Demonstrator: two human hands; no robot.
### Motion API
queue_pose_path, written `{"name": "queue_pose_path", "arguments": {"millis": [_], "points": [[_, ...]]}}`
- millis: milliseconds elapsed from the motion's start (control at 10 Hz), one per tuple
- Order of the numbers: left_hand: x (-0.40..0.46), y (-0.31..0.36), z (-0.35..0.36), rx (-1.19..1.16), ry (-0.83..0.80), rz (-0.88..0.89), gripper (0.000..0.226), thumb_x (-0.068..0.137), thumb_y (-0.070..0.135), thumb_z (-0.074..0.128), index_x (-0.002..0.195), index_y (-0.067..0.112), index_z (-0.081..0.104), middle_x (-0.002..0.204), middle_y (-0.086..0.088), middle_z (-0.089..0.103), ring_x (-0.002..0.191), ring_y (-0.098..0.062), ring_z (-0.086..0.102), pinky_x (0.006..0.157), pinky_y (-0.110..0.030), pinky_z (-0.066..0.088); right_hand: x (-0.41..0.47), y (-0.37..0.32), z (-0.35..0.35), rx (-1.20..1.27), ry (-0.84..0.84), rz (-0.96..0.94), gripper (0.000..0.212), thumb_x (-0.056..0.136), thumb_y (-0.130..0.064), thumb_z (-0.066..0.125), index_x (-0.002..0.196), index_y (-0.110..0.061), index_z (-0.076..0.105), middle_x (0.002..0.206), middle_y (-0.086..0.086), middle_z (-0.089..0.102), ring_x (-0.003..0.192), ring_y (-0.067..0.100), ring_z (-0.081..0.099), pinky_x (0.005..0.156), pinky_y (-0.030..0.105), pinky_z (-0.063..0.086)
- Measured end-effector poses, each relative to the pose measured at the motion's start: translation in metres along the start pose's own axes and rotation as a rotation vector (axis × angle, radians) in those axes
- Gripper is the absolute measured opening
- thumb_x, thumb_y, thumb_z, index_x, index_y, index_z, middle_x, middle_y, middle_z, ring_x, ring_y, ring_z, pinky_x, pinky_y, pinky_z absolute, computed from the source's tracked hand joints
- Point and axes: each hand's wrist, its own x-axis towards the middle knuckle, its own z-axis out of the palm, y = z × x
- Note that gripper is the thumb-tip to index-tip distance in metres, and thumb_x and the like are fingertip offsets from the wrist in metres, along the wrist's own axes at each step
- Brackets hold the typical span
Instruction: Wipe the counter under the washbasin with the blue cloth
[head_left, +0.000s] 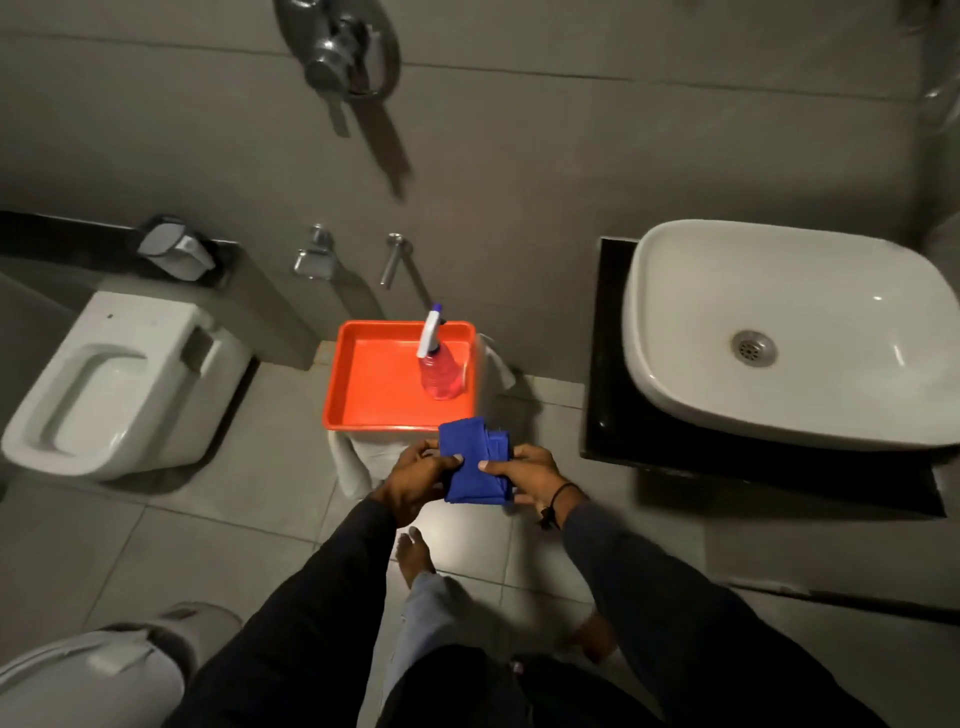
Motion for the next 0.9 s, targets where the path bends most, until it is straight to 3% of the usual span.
{"name": "queue_pose_path", "arguments": {"millis": [100,200,300,400,500,600,700,800,900], "points": [[0.015,0.010,-0.050,-0.006,0.095,0.001,0.023,0.093,0.002,0.067,0.112,0.008,0.056,0.110,-0.018,0.066,0.090,-0.031,0.068,0.072,-0.039,0.059,0.017,-0.019,0.055,-0.013,0.032,-0.019,0.025,0.081,-0.004,0.082,0.077,-0.018,0.061,0.104,0.013,0.070,0.086,0.022,0.067,0.050,0.023,0.055],[0.054,0.029,-0.117,0.008,0.266,-0.002,0.023,0.091,-0.001,0.069,0.110,0.002,0.055,0.112,-0.023,0.067,0.096,-0.033,0.067,0.079,-0.046,0.061,0.051,-0.048,0.132,-0.061,0.151,-0.076,0.025,0.077,0.000,0.084,0.097,0.000,0.069,0.110,0.021,0.072,0.089,0.021,0.063,0.073,0.034,0.059],[0.085,0.043,-0.150,0.068,0.371,-0.011,0.025,0.089,0.001,0.069,0.112,-0.004,0.062,0.115,-0.023,0.070,0.106,-0.038,0.070,0.096,-0.054,0.059,0.075,-0.068,0.171,-0.098,0.188,-0.100,0.039,0.077,0.000,0.083,0.113,0.007,0.067,0.115,0.023,0.073,0.089,0.019,0.062,0.079,0.033,0.054],[0.129,0.067,-0.178,0.136,0.356,-0.020,0.031,0.089,0.003,0.063,0.119,-0.002,0.067,0.122,-0.021,0.072,0.116,-0.040,0.069,0.104,-0.052,0.056,0.114,-0.091,0.205,-0.114,0.245,-0.110,0.036,0.081,0.002,0.077,0.115,0.004,0.068,0.116,0.020,0.073,0.091,0.025,0.067,0.076,0.028,0.050],[0.146,0.078,-0.181,0.168,0.292,-0.030,0.039,0.088,0.001,0.058,0.126,0.002,0.065,0.127,-0.018,0.070,0.117,-0.038,0.067,0.105,-0.051,0.055,0.133,-0.098,0.208,-0.218,0.255,-0.131,0.025,0.083,0.003,0.071,0.108,0.007,0.070,0.115,0.023,0.073,0.097,0.032,0.069,0.081,0.036,0.054],[0.175,0.079,-0.189,0.190,0.203,-0.055,0.051,0.087,-0.002,0.056,0.137,0.006,0.056,0.134,-0.017,0.065,0.121,-0.037,0.064,0.107,-0.052,0.054,0.168,-0.103,0.217,-0.424,0.212,-0.120,0.016,0.086,0.006,0.060,0.099,0.011,0.068,0.104,0.025,0.069,0.091,0.032,0.061,0.072,0.039,0.046],[0.186,0.074,-0.194,0.219,0.148,-0.092,0.057,0.085,-0.004,0.057,0.142,0.007,0.052,0.136,-0.017,0.063,0.123,-0.038,0.062,0.109,-0.053,0.052,0.182,-0.097,0.223,-0.431,0.174,-0.100,0.011,0.087,0.011,0.052,0.088,0.004,0.061,0.091,0.020,0.057,0.084,0.025,0.048,0.064,0.032,0.035],[0.186,0.069,-0.199,0.292,0.106,-0.077,0.061,0.085,-0.004,0.060,0.144,0.007,0.049,0.139,-0.018,0.062,0.126,-0.040,0.060,0.110,-0.052,0.051,0.186,-0.096,0.226,-0.419,0.135,-0.121,0.018,0.089,0.014,0.048,0.086,-0.002,0.055,0.088,0.016,0.048,0.085,0.024,0.041,0.070,0.034,0.031],[0.182,0.072,-0.195,0.350,0.137,-0.047,0.065,0.086,-0.001,0.063,0.148,0.010,0.046,0.143,-0.015,0.058,0.131,-0.039,0.056,0.114,-0.048,0.048,0.180,-0.100,0.223,-0.400,0.153,-0.098,0.014,0.092,0.007,0.051,0.097,-0.001,0.061,0.095,0.015,0.052,0.090,0.024,0.046,0.076,0.038,0.039]]}}
